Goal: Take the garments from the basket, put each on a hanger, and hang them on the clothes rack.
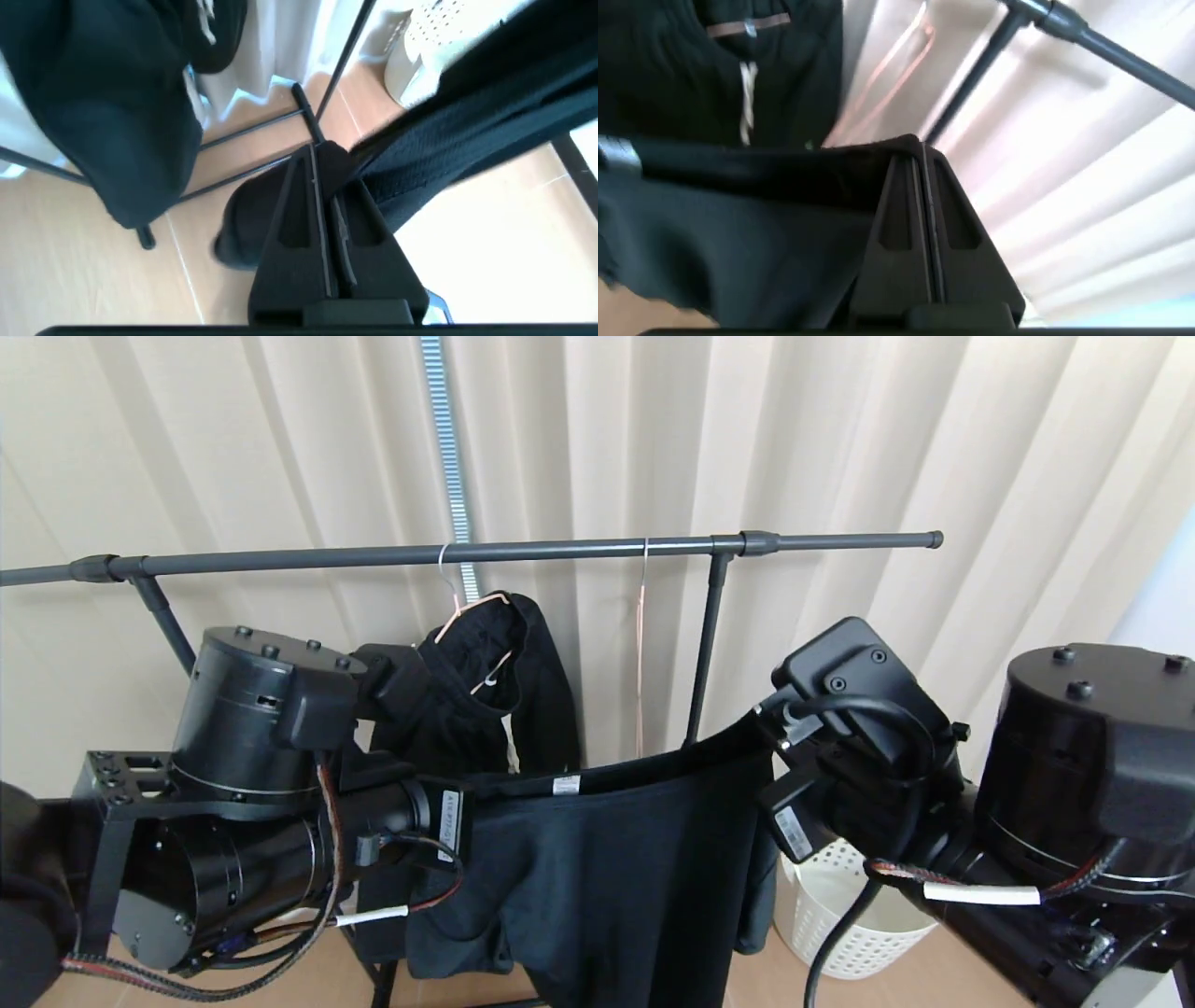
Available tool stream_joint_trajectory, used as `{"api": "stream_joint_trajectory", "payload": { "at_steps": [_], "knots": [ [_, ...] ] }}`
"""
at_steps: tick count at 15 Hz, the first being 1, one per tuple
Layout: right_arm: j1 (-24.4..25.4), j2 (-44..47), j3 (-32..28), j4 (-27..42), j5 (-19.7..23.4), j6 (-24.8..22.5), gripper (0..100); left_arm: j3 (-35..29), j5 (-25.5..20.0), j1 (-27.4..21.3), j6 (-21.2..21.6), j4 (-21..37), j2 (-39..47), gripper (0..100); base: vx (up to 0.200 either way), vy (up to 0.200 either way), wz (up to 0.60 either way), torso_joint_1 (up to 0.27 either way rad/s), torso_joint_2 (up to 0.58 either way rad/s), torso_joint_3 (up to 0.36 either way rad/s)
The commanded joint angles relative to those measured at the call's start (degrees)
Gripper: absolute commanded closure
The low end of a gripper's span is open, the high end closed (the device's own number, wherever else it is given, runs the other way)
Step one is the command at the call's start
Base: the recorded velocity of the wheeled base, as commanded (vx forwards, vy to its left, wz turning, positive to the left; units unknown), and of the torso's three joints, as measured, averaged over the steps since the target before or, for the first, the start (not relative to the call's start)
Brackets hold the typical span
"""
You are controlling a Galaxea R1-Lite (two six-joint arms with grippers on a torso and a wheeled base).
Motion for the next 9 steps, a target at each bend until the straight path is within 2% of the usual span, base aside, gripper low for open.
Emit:
{"api": "stream_joint_trajectory", "payload": {
  "at_steps": [1,2,5,7,9],
  "knots": [
    [2.39,-3.09,1.03,2.89,-0.33,-0.16,100,-4.51,-0.34,0.13,0.32,1.57,0.61,100,0.0,0.0,0.0,0.0,0.0,0.0],
    [4.5,-4.06,0.51,5.35,-0.33,0.1,100,-5.66,-1.04,0.04,1.29,2.01,0.88,100,0.0,0.0,0.0,0.0,0.0,0.0],
    [4.94,-3.35,-0.72,6.14,-0.33,1.42,100,-7.06,-2.89,0.22,5.33,2.98,0.96,100,0.0,0.0,0.0,0.0,0.0,0.0],
    [4.41,-3.97,-0.9,7.2,-0.42,1.33,100,-8.03,-3.59,0.13,5.95,3.07,0.96,100,0.0,0.0,0.0,0.0,0.0,0.0],
    [1.33,-3.97,-1.43,11.06,-0.33,1.33,100,-9.88,-5.61,0.31,5.86,2.89,0.96,100,0.0,0.0,0.0,0.0,0.0,0.0]
  ]
}}
